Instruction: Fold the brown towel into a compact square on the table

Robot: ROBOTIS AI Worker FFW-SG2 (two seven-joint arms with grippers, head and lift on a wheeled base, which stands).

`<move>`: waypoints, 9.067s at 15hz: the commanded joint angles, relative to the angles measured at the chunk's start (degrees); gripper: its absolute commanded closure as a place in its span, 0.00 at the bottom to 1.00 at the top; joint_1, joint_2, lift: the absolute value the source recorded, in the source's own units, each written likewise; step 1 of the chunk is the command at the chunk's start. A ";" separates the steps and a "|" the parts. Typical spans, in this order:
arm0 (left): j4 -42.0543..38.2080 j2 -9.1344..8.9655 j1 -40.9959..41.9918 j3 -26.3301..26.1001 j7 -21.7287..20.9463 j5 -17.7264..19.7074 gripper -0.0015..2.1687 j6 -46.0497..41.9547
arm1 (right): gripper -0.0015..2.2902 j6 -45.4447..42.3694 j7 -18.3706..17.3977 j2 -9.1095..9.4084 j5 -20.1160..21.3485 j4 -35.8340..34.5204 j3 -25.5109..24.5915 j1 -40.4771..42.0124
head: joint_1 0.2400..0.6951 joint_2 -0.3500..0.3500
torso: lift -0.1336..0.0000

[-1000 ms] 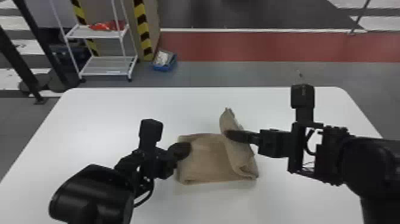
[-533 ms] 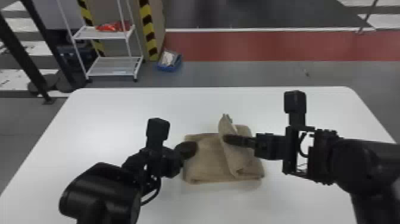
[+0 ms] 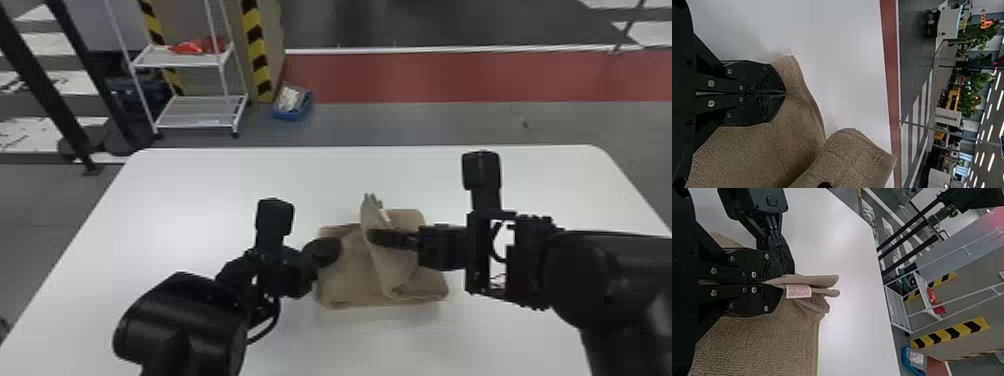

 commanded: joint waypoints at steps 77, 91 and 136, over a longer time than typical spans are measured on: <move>-2.81 1.14 5.40 11.65 -8.17 3.30 0.92 -12.84 | 0.25 -25.32 13.21 0.05 -5.03 -5.94 -36.06 22.89 | 1.00 0.27 | 0.07; -1.66 0.88 5.75 10.34 -11.95 -0.57 0.92 -11.96 | 0.25 -24.09 13.83 0.05 -8.90 -10.16 -36.15 25.35 | 1.00 0.23 | 0.07; -23.02 1.49 21.40 18.68 -13.62 8.66 0.30 -14.43 | 0.93 -19.70 3.28 0.05 18.00 2.58 7.27 7.34 | 1.00 0.74 | 0.07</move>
